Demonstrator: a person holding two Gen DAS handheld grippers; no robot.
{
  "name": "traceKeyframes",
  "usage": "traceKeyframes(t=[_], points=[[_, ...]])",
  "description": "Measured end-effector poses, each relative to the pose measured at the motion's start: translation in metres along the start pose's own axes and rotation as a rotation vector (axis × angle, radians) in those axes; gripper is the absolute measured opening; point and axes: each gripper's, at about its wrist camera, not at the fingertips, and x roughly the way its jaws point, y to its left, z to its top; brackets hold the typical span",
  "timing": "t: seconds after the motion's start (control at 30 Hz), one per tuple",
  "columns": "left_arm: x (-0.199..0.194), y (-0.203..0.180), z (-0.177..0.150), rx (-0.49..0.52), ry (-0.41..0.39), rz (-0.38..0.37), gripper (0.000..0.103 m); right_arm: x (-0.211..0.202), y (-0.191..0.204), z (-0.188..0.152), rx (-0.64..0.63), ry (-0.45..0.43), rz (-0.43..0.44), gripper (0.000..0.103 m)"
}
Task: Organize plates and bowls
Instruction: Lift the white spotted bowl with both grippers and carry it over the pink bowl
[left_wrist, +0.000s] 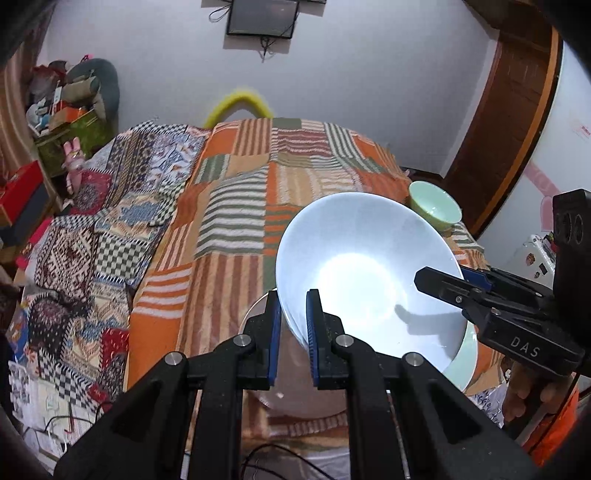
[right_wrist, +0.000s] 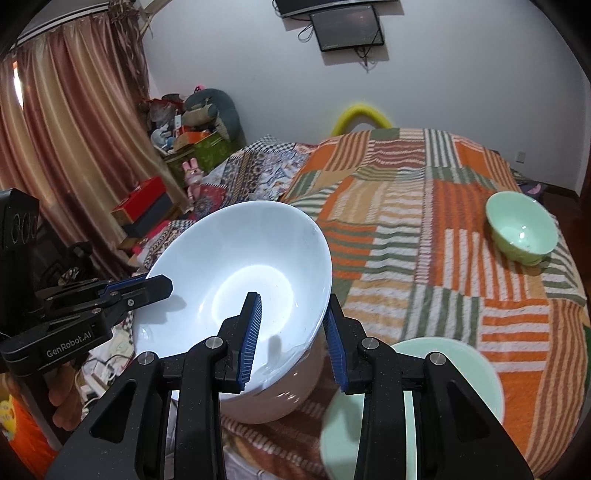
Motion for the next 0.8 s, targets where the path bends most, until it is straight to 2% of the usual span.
traceKeyframes(t=[0.37,0.8], points=[[0.028,0.029,-0.028,-0.07,0.086,0.01,0.012,0.034,0.01,-0.024,0.017,0.096,0.019,0.031],[0.066,0.046,-0.049,-0.101,0.182,0.028,0.012,0.058,0.012,-0.045,0.034,0.195,0.014,0.031]])
